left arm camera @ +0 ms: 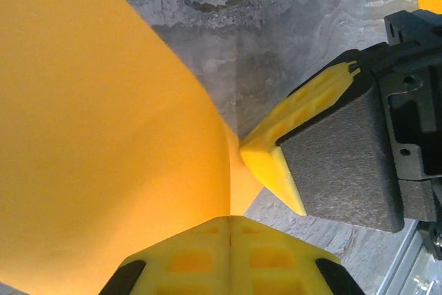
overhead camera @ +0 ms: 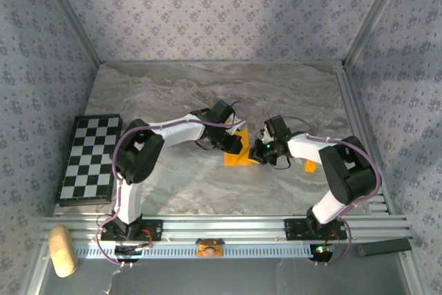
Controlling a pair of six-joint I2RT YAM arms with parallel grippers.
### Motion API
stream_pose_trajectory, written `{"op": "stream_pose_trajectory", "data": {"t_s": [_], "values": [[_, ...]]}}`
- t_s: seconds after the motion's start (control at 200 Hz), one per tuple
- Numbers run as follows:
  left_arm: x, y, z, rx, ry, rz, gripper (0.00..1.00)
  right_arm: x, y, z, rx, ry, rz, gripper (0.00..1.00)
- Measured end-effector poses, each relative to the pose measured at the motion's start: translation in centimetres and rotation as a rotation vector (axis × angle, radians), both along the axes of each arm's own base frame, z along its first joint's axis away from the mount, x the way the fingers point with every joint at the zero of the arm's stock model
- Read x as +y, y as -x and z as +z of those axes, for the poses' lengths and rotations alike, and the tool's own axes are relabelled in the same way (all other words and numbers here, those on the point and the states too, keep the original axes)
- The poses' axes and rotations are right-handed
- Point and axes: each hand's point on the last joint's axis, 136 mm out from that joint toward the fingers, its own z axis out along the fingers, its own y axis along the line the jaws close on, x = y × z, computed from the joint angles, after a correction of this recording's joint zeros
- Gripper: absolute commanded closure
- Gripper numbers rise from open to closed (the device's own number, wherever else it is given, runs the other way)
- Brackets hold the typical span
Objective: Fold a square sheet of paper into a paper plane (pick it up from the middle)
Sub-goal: Fold the triangle a second time at the center of the table.
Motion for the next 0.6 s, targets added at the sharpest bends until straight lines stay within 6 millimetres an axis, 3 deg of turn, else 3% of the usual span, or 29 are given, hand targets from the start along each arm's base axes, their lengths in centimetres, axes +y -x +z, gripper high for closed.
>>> {"op": "stream_pose_trajectory", "data": {"t_s": [0.4, 0.6], "values": [[0.1, -0.2, 0.0, 0.001, 0.003, 0.010, 0.95, 1.7, -1.2, 1.4, -0.042, -0.086, -0.010, 0.91], [0.1, -0.4, 0.1, 0.001, 0.003, 0.014, 0.95, 1.9, -1.2, 0.2, -0.010, -0.079, -0.014, 0.92]]}}
